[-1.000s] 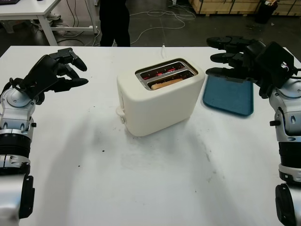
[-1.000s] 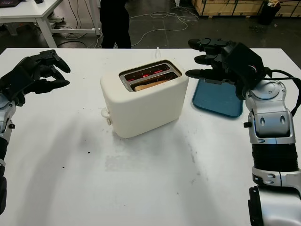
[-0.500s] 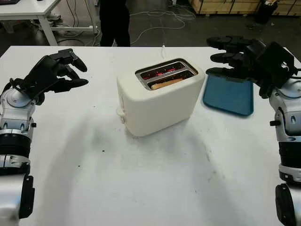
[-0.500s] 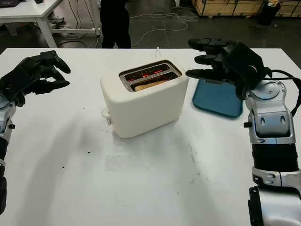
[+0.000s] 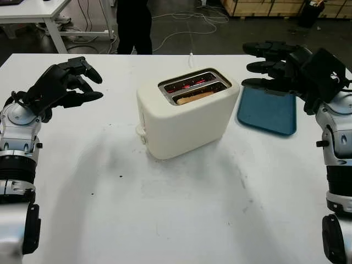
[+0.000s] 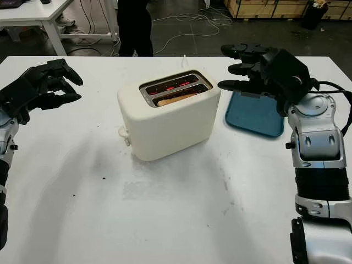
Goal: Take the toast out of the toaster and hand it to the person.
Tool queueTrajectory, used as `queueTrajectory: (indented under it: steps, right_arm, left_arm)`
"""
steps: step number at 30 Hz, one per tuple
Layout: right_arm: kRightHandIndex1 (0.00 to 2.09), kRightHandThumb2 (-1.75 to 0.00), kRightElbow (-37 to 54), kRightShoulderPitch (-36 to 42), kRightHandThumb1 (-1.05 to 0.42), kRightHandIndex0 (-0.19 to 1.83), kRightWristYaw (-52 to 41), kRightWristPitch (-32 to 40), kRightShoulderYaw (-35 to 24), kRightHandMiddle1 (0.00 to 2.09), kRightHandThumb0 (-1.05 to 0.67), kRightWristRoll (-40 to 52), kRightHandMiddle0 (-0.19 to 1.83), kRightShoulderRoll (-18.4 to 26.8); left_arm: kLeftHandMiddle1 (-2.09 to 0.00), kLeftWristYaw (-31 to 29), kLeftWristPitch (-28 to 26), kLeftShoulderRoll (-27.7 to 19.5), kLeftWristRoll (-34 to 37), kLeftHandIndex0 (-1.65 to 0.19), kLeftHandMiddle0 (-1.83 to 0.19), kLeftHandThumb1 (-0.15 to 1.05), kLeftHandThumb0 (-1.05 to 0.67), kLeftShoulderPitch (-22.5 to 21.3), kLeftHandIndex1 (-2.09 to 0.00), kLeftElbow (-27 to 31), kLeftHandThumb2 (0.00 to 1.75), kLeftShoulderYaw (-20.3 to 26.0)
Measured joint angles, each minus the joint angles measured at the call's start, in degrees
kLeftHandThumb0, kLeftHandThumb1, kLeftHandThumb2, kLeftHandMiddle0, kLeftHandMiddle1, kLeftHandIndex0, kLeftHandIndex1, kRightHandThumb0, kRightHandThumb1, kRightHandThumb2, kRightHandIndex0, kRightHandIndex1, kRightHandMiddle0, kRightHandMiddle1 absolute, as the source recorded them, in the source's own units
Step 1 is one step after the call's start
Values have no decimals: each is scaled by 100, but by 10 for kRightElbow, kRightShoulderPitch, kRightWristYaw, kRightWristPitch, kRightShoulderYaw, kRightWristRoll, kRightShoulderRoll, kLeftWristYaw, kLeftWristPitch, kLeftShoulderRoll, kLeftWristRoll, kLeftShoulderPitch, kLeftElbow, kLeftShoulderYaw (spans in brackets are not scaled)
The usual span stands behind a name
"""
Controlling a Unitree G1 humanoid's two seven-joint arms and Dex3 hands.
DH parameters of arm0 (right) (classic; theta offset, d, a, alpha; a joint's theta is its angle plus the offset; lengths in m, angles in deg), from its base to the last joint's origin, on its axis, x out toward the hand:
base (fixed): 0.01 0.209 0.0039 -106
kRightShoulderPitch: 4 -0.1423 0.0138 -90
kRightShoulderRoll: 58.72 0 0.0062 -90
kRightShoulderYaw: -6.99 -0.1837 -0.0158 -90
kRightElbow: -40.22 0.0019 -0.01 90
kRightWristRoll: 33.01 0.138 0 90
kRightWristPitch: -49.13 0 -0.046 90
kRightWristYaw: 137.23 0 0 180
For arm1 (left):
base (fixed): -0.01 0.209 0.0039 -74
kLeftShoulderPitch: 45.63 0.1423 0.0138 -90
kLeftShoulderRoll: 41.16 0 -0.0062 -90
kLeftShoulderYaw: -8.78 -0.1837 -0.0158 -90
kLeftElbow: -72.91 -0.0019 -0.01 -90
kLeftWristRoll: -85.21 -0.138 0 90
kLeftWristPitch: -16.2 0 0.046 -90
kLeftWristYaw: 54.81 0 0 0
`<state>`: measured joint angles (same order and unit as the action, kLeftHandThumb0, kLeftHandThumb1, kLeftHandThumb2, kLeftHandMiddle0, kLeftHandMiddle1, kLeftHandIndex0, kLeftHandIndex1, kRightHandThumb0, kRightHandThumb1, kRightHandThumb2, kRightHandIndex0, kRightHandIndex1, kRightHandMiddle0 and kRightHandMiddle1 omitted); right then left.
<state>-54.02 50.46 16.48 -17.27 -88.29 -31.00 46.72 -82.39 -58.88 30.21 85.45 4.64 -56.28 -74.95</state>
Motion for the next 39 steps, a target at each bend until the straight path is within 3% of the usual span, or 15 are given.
queueTrajectory:
  steps: [39]
  right_arm:
    - [65, 0, -12, -2, -76, 16, -5, -21, 1, 0, -49, -1, 49, 0]
  left_arm:
    - [-160, -4, 4, 0, 0, -37, -33, 84, -105, 0, -149, 3, 0, 0]
